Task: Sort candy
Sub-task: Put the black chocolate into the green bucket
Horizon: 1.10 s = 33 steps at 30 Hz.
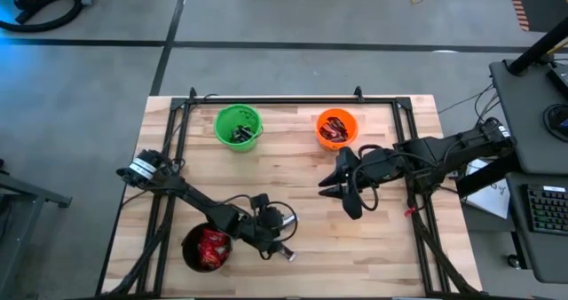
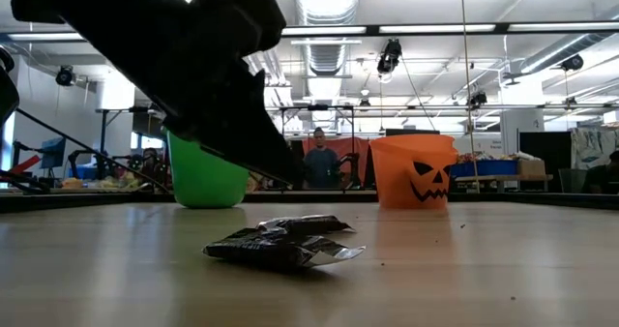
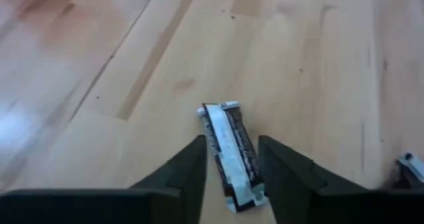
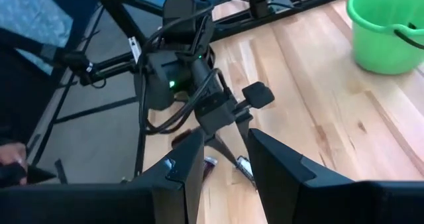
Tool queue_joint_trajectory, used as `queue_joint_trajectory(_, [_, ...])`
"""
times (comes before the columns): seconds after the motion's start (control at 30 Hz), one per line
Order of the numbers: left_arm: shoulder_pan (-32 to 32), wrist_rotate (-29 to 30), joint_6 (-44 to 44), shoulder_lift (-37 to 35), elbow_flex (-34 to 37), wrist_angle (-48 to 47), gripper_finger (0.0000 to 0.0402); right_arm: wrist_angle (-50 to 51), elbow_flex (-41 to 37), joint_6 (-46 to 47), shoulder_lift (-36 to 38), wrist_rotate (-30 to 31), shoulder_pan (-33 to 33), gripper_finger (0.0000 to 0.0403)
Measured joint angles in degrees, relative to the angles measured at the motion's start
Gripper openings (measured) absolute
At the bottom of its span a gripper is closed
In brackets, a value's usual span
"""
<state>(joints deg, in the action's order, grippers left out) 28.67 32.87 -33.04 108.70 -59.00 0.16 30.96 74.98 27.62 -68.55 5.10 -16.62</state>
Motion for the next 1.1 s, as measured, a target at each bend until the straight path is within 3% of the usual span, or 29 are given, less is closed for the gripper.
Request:
queue_joint_trajectory(0.2, [0.03,0.23,-1.99,1.60,0.18,0.26,0.0182,0.00,0.00,1.24,0.00,2.58,0.00,0.0111])
queue_joint_trajectory(0.4, [-0.07,-0.82,-1.94,2.55,1.31,2.71,0.0196,0.02,0.00,1.97,0.00,4.88,0.02,0.0111])
queue_joint_trajectory(0.87, [-1.18,-4.09,-2.90,5.56,2.40,9.05,0.0150,0.02,-0.01,2.69,0.00,6.97,0.04,0.0112])
queue_joint_trajectory(1.1, [-1.21,-3.79,-2.88,5.56,2.43,9.02,0.0085,0.02,-0.02,2.82,0.00,6.98,0.04,0.0112])
